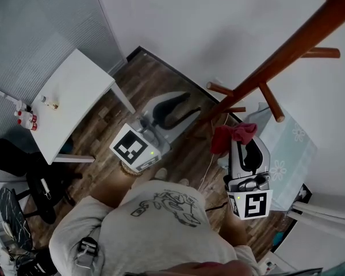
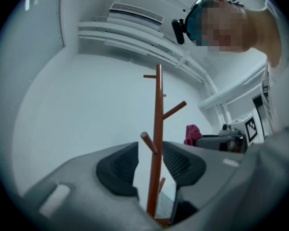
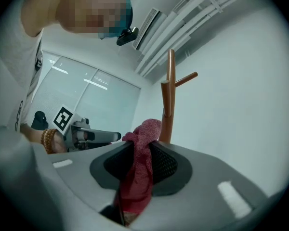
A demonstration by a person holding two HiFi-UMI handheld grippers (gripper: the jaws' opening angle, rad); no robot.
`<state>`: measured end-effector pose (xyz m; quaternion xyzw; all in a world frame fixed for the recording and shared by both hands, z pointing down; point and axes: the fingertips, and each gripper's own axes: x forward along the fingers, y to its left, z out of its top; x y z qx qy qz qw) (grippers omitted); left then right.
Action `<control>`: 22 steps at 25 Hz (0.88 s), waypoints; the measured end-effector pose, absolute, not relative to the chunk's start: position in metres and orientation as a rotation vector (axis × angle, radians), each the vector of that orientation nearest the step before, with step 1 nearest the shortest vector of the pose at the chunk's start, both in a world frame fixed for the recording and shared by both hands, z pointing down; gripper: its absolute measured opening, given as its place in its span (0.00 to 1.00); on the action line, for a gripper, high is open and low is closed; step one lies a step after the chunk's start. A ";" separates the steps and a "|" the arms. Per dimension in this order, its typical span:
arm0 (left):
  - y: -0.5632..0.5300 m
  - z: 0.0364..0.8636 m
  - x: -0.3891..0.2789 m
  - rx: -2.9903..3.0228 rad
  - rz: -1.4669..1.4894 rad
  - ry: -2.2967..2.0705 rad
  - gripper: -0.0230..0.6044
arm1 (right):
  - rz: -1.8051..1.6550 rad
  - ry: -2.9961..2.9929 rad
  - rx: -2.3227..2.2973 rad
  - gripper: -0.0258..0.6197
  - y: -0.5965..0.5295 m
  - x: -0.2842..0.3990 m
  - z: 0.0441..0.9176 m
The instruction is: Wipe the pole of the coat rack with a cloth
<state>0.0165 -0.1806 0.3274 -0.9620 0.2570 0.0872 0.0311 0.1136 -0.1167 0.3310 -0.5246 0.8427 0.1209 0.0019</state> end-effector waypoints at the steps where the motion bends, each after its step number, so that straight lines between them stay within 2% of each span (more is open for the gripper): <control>1: -0.175 0.333 0.014 -2.975 0.256 0.792 0.29 | 0.379 2.644 -1.647 0.20 -0.115 0.111 0.332; 9: -0.160 0.355 0.016 -3.019 0.205 0.791 0.24 | 0.355 2.682 -1.631 0.20 -0.115 0.098 0.341; 22: -0.156 0.358 0.023 -3.035 0.196 0.798 0.24 | 0.335 2.688 -1.627 0.20 -0.115 0.102 0.345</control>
